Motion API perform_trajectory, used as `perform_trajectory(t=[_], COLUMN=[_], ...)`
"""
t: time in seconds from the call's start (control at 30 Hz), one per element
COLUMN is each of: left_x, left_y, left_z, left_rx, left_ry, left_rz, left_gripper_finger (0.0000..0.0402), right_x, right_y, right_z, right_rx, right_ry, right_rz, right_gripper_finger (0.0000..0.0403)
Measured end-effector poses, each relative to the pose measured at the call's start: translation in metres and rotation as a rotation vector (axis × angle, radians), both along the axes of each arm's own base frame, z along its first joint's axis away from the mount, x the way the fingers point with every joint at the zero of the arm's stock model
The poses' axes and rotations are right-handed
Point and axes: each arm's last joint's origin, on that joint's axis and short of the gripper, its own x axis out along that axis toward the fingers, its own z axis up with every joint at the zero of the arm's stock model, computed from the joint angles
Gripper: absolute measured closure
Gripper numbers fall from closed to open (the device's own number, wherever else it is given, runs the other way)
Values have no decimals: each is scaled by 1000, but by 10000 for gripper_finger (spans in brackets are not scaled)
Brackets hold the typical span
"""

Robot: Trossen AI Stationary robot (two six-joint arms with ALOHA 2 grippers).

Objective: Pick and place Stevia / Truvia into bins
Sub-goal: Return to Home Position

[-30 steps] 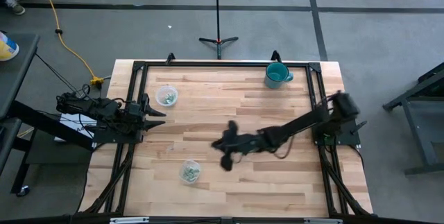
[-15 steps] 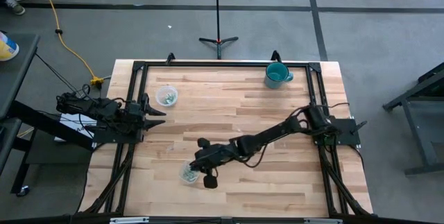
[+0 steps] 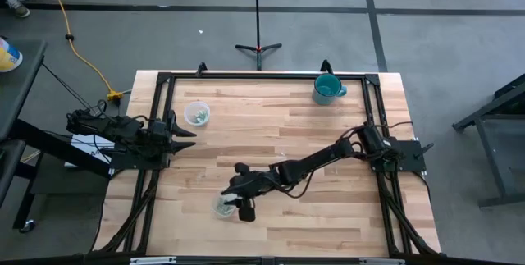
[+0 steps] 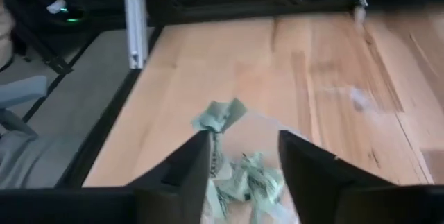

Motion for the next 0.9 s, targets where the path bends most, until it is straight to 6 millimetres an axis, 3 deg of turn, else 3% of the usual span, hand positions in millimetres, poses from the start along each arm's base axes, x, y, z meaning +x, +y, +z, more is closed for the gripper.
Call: perform_trajectory(t=[0.13, 0.3, 0.57, 0.73, 0.9], left_x=[0, 0, 0, 2, 14], left_y=[0, 0, 1, 1, -4], left_z=[-1, -1, -1, -2, -26], left_rx=[-12, -21, -18, -28, -5], left_ry=[8, 10, 9, -26, -106], left_rz=[4, 14, 43, 64, 40], left_gripper_finger=[245, 245, 245, 245, 245], right_x=[-3, -9, -11, -24, -44], right_y=[-12, -17, -14, -21, -22], right_z=[10, 21, 15, 45, 61], right_rx=[5, -26, -64, -195, -364], right_ry=[38, 45, 85, 74, 141], right_rz=[-26, -27, -10, -117, -240], right_gripper_finger=[196, 175, 188, 204, 224])
